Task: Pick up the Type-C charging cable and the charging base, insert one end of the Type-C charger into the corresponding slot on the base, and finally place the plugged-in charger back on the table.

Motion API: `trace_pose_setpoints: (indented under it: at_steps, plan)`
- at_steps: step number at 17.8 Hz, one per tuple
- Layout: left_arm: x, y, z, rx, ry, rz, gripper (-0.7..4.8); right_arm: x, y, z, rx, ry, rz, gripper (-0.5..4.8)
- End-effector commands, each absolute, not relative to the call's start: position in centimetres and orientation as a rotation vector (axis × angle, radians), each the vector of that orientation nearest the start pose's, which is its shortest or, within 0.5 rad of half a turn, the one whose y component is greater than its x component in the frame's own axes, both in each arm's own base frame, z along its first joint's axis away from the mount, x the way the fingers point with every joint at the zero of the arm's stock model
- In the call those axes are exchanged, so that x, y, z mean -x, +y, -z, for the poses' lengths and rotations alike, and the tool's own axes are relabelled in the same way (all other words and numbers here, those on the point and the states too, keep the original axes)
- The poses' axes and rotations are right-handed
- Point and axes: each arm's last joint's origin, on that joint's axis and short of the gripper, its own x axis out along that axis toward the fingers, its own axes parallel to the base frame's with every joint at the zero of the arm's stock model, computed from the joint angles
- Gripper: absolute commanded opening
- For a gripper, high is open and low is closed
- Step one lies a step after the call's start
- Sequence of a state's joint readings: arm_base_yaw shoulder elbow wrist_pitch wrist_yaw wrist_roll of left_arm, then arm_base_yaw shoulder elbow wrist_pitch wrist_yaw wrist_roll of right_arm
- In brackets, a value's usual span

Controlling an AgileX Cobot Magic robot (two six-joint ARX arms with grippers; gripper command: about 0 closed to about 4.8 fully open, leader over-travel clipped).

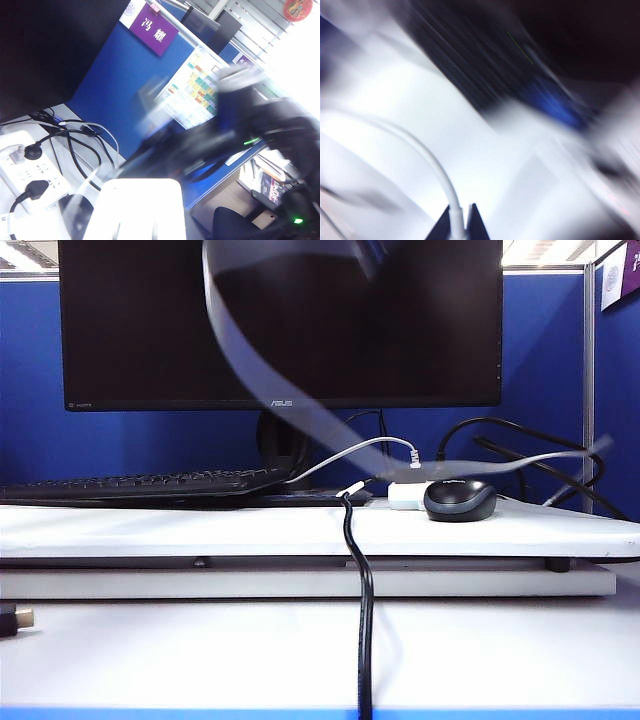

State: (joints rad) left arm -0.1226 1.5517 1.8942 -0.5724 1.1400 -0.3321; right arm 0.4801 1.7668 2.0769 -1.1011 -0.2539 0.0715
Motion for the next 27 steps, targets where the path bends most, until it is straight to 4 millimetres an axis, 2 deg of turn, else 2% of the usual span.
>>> trace_pose_setpoints:
  at_steps: [1, 7, 8, 9, 11, 12, 17, 18, 20, 21, 27]
  plan:
    - [-29.4, -6.3, -49.3, 0.396, 0.404, 1.226, -0.06, -32.4, 17.6, -38.0, 0.165, 1.045, -0.602, -0.01]
    - [-29.4, -6.3, -49.3, 0.402, 0.41, 1.224, -0.06, -36.3, 19.9, -28.4, 0.242, 1.316, -0.593, -0.01]
    - [-29.4, -6.3, -49.3, 0.402, 0.41, 1.224, -0.06, -37.1, 20.4, -26.3, 0.249, 1.359, -0.583, -0.01]
    - [-29.4, -6.3, -49.3, 0.402, 0.41, 1.224, -0.06, -37.5, 20.6, -25.5, 0.251, 1.367, -0.582, 0.34]
    - [-29.4, -6.3, -49.3, 0.402, 0.41, 1.224, -0.06, -37.7, 20.7, -25.2, 0.257, 1.364, -0.575, 3.33]
    - [-29.4, -6.3, -49.3, 0.402, 0.41, 1.224, -0.06, -37.8, 20.7, -25.3, 0.267, 1.356, -0.563, 4.17]
    - [-29.5, -6.3, -49.2, 0.402, 0.411, 1.22, -0.06, -37.9, 20.5, -25.9, 0.32, 1.296, -0.527, 4.17]
    - [-29.5, -6.3, -49.2, 0.402, 0.411, 1.22, -0.06, -37.9, 20.5, -25.9, 0.321, 1.301, -0.527, 4.08]
    - [-29.5, -6.3, -49.2, 0.402, 0.409, 1.215, -0.06, -37.7, 20.6, -25.9, 0.326, 1.308, -0.532, 3.54]
    - [-29.5, -6.3, -49.2, 0.402, 0.409, 1.213, -0.06, -37.6, 20.8, -25.9, 0.343, 1.305, -0.547, 3.53]
    - [-29.5, -6.3, -49.2, 0.402, 0.41, 1.213, -0.06, -36.2, 23.3, -25.8, 0.447, 1.279, -0.585, 3.34]
